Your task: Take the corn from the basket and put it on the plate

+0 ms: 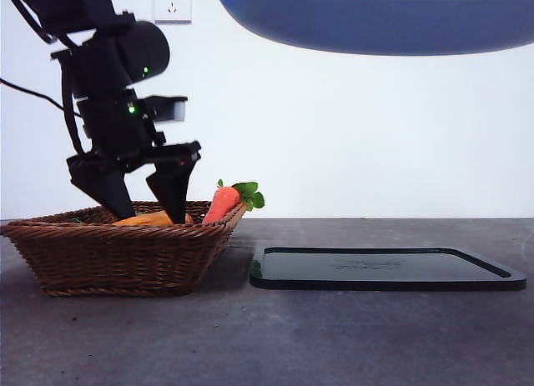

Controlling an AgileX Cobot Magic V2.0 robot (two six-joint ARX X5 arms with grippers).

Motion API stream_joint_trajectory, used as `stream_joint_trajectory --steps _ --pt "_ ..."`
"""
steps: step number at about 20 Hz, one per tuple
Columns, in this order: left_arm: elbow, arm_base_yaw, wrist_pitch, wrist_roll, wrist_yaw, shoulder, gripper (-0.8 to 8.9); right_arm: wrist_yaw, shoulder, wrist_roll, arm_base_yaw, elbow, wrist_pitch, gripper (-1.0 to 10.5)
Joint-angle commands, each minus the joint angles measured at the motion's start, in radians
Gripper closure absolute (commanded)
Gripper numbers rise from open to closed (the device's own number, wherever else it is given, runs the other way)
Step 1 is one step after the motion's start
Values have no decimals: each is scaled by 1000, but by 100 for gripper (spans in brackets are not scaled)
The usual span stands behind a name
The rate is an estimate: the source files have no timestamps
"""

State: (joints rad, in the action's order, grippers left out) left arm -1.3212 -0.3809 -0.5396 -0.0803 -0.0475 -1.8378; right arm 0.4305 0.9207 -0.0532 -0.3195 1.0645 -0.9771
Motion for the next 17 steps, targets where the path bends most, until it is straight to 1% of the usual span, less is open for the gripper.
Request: stream_joint_trajectory --steps 1,3,6,8,10,14,15,17 --pt "-23 -6 14 -13 5 -44 411 5 5 -14 -3 22 11 943" --pt "-23 -12 21 -13 5 -47 421 5 5 -14 -3 22 11 943" --pt "-24 -14 24 -8 6 -47 553 -20 5 -14 -3 22 10 943" --pt "-24 -14 19 10 6 -47 599 -20 5 -14 -3 22 10 943" --pt "-25 -14 2 21 6 -46 607 -20 5 -14 -3 22 10 943" --pt "-64 -12 -83 26 5 0 607 -22 18 -18 -2 22 14 943" --pt "-81 -12 -101 41 3 24 607 -40 32 -18 -3 22 14 943" --pt "-112 -12 -134 68 -31 94 607 -104 81 -18 -3 22 14 943"
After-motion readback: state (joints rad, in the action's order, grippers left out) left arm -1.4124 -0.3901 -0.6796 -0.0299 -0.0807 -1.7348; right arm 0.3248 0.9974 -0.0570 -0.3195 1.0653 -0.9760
